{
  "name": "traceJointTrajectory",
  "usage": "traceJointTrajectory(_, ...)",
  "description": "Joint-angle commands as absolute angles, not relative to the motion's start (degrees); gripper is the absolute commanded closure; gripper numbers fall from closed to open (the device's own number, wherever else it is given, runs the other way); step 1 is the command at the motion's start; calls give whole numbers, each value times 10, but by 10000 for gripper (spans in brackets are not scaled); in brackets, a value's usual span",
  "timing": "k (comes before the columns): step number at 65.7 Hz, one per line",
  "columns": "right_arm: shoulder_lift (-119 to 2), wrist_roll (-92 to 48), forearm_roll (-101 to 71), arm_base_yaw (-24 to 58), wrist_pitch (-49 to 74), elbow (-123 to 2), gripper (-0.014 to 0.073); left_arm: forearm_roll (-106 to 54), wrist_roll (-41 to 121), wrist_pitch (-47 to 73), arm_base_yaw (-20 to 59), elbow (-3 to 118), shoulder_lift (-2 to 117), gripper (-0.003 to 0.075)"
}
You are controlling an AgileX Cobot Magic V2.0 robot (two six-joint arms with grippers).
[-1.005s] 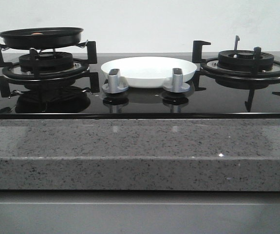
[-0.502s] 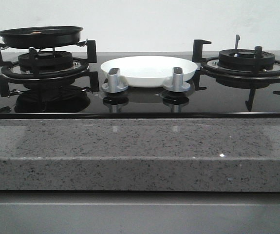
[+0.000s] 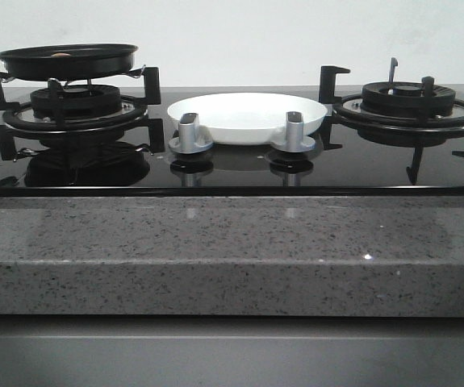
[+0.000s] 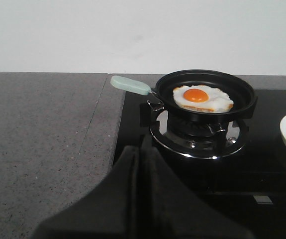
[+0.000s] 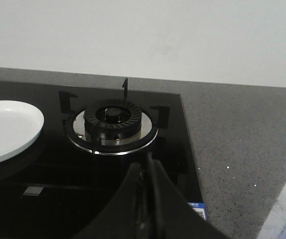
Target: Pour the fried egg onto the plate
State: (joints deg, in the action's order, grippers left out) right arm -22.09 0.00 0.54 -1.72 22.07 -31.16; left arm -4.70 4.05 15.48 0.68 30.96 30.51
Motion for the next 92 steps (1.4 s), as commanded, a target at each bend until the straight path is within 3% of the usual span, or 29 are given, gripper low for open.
traceJointTrajectory(1,-243,0,15,-21,185,-338,629,-50,35,113,6,332,315,738)
traceJointTrajectory(8,-244,0,15,-21,186,-338,499,-50,35,107,6,332,315,662)
traceJointTrajectory(12,-244,0,15,-21,186,-338,350,-50,35,103,6,332,315,546)
traceJointTrajectory(18,-244,0,15,-21,185,-338,142,-50,35,102,6,332,315,286)
traceJointTrajectory(24,-244,0,15,-21,186,-338,1,-50,35,103,6,330,315,75)
traceJointTrajectory(27,-244,0,15,-21,186,-338,-30,-50,35,103,6,329,315,20)
traceJointTrajectory(49,-261,0,-7,-20,180,-339,-30,-50,35,101,6,325,315,94)
traceJointTrajectory(69,-433,0,-33,-17,190,-404,97,-50,35,101,6,325,315,164)
traceJointTrajectory(92,-661,0,-41,95,256,-572,97,-50,35,101,6,325,315,199)
